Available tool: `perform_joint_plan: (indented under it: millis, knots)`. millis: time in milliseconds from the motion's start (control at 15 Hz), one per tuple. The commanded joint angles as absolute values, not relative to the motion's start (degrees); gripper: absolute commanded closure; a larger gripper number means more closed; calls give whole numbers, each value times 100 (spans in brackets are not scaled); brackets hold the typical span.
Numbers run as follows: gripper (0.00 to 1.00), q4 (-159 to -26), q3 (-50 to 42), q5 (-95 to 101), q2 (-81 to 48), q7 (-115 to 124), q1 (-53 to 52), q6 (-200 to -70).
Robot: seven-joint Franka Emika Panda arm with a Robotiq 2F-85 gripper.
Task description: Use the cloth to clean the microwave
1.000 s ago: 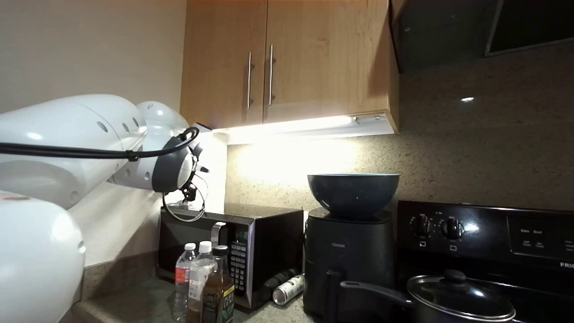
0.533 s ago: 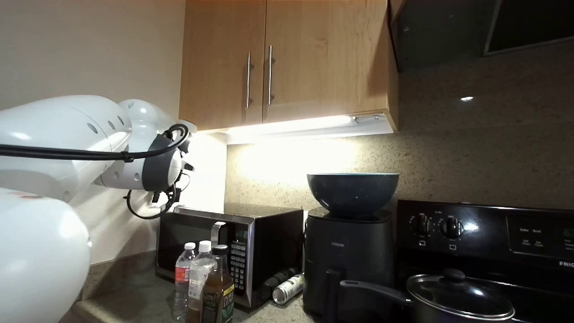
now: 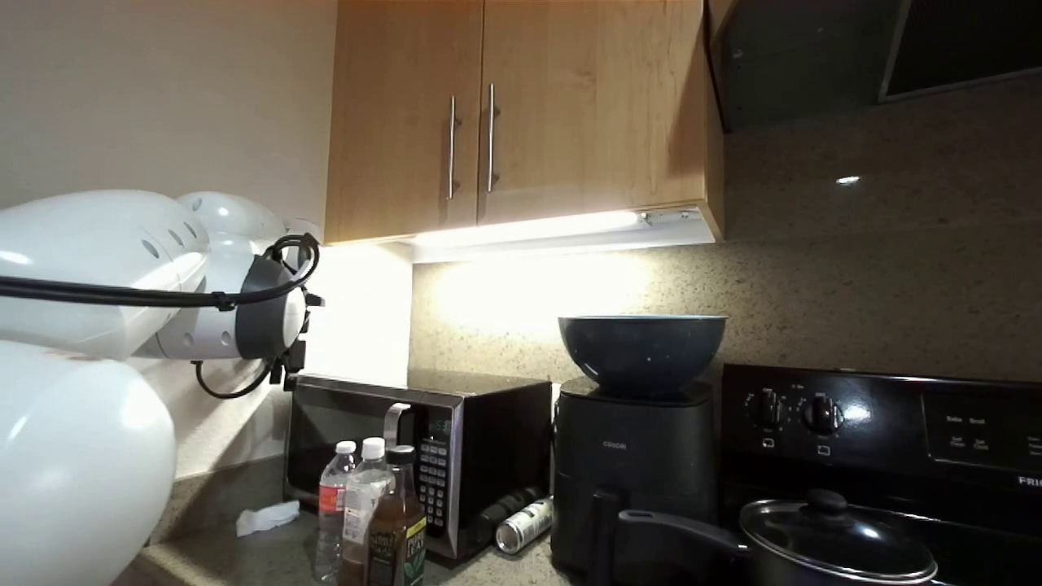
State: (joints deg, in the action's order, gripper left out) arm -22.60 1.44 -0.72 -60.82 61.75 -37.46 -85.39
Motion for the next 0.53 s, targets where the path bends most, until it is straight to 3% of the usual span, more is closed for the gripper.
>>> perform_joint_plan:
  millis: [0, 467]
  knots:
    - [0, -1794, 188, -38, -6336, 6119, -3745, -8389]
    - [0, -2161, 178, -42, -6149, 6017, -3713, -8599]
